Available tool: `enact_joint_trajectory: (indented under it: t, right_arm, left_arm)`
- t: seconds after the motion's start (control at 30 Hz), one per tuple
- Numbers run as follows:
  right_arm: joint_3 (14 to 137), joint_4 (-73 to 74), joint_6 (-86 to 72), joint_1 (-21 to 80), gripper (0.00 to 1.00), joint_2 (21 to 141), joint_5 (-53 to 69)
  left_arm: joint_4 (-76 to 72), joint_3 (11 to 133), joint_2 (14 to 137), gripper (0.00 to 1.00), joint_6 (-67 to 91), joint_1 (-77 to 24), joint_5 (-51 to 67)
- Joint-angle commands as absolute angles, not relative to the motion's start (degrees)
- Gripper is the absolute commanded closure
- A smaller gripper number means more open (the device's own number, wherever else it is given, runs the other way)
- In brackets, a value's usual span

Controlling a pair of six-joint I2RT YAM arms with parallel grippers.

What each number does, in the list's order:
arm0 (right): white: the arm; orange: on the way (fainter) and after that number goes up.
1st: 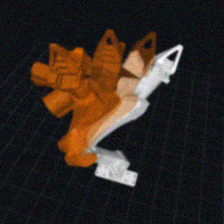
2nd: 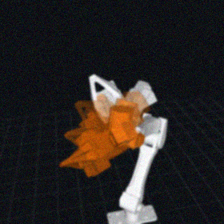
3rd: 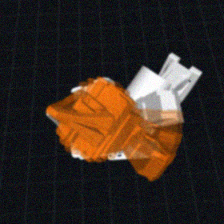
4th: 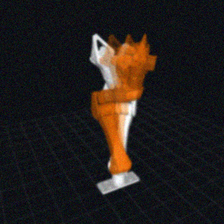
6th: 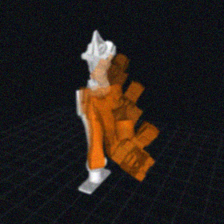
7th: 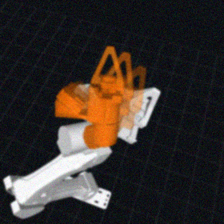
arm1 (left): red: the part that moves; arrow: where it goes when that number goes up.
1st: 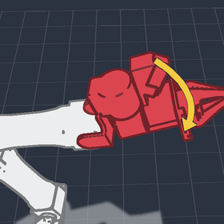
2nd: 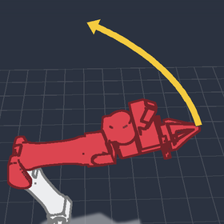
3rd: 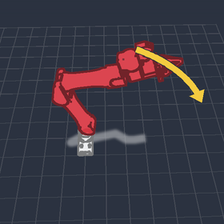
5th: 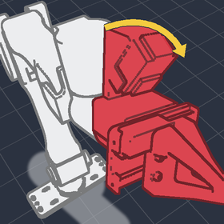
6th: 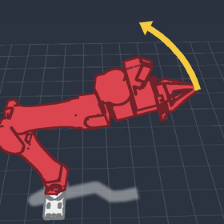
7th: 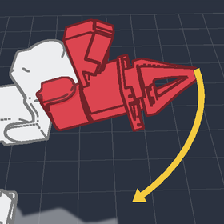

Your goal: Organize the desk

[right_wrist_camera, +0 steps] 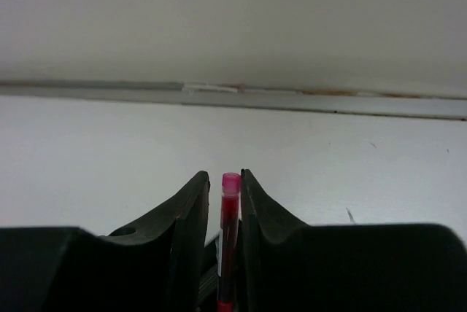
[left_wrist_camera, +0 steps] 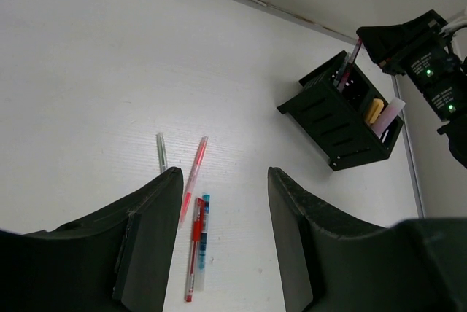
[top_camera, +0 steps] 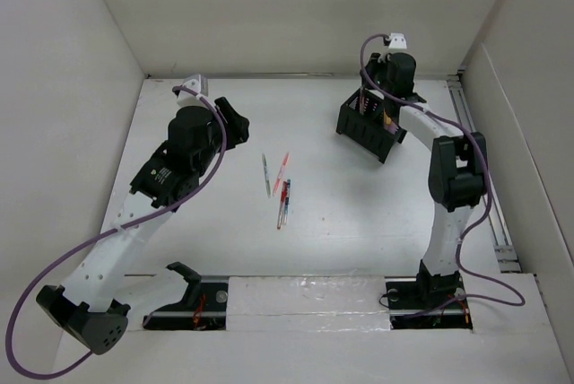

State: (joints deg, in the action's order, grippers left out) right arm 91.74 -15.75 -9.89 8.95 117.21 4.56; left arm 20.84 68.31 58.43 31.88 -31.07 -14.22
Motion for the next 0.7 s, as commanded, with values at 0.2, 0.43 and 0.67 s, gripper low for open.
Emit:
enact_joint_trajectory:
  t: [0.2, 0.43, 0.67]
  right_arm:
    - [82.8, -22.15, -9.41, 9.13, 0.5, 104.34, 6.24]
    - [73.14, -17.41, -5.45, 17.99, 1.0, 94.5, 5.19]
    - [65.92, -5.11, -5.36, 34.51, 0.94, 95.62, 2.82]
  left_arm:
    - [19.69, 70.66, 58.8, 0.54, 30.94, -31.03, -14.59]
    - [18.9, 70.58, 58.62, 0.54, 30.06, -31.03, -12.75]
    - [18.63, 68.91, 57.39, 0.54, 29.97, -31.03, -12.04]
